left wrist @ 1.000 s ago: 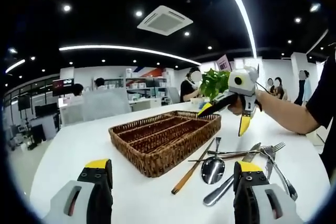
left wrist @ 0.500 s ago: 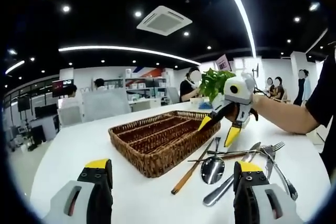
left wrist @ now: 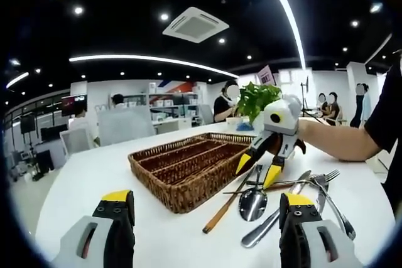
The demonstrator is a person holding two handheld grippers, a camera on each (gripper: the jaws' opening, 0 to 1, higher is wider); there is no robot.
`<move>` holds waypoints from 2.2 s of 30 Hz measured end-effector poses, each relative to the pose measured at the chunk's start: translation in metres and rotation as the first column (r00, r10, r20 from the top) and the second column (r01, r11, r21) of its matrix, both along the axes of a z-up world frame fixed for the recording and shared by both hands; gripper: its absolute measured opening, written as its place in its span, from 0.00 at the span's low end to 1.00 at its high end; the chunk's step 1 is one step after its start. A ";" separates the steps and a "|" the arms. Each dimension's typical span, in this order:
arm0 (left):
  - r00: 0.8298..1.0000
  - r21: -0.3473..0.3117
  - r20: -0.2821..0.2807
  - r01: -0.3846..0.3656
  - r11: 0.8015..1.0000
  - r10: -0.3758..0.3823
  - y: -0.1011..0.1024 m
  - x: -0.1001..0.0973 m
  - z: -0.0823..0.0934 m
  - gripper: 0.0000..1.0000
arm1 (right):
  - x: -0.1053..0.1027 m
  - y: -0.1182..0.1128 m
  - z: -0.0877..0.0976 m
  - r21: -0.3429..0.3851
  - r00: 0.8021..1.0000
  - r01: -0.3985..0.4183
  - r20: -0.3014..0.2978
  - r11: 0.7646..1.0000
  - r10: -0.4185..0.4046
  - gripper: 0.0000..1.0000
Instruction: Arrange the knives, forks, and spoons in their matching storage slots by inserting each utensil handle-first until every utensil is classified and aligned in the correct compartment
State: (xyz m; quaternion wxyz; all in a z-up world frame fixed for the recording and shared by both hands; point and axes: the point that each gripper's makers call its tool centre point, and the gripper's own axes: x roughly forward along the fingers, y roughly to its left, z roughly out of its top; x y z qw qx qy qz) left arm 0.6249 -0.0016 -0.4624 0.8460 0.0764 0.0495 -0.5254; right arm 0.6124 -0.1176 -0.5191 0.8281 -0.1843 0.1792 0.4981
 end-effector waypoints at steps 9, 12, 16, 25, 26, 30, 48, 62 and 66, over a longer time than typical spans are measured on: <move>1.000 0.000 -0.003 0.004 1.000 -0.004 -0.001 0.000 0.000 1.00 | 0.000 -0.010 -0.003 -0.028 1.000 0.007 -0.002 1.000 -0.007 0.28; 1.000 -0.001 -0.004 0.004 1.000 -0.004 -0.001 0.000 0.000 1.00 | -0.004 -0.004 -0.008 -0.052 1.000 -0.017 0.001 0.998 0.017 0.25; 1.000 -0.004 -0.003 0.003 1.000 -0.003 -0.001 0.000 0.000 1.00 | -0.002 -0.001 -0.010 -0.052 1.000 -0.019 0.004 0.998 0.019 0.20; 1.000 0.005 -0.006 0.010 1.000 -0.009 -0.002 0.000 -0.003 1.00 | -0.009 0.008 -0.013 -0.032 0.997 -0.065 -0.046 0.997 0.063 0.08; 1.000 0.007 -0.005 0.009 1.000 -0.009 -0.002 0.000 -0.003 1.00 | -0.006 0.007 -0.013 -0.039 0.998 -0.057 -0.037 0.998 0.056 0.08; 1.000 0.009 -0.006 0.009 1.000 -0.009 -0.002 0.001 -0.004 1.00 | -0.008 0.007 -0.013 -0.050 0.997 -0.075 -0.025 0.996 0.074 0.07; 1.000 0.019 -0.014 0.013 1.000 -0.013 -0.004 0.001 -0.009 1.00 | -0.008 0.009 -0.010 -0.069 0.997 -0.075 -0.018 0.995 0.074 0.00; 0.977 0.034 -0.057 0.210 0.977 -0.208 -0.029 -0.036 -0.019 0.77 | -0.042 0.042 0.021 -0.079 0.978 -0.209 0.012 0.975 0.210 0.00; 0.948 0.033 -0.064 0.315 0.949 -0.312 -0.039 -0.056 -0.023 0.65 | -0.053 0.054 0.033 -0.055 0.969 -0.244 0.005 0.968 0.245 0.00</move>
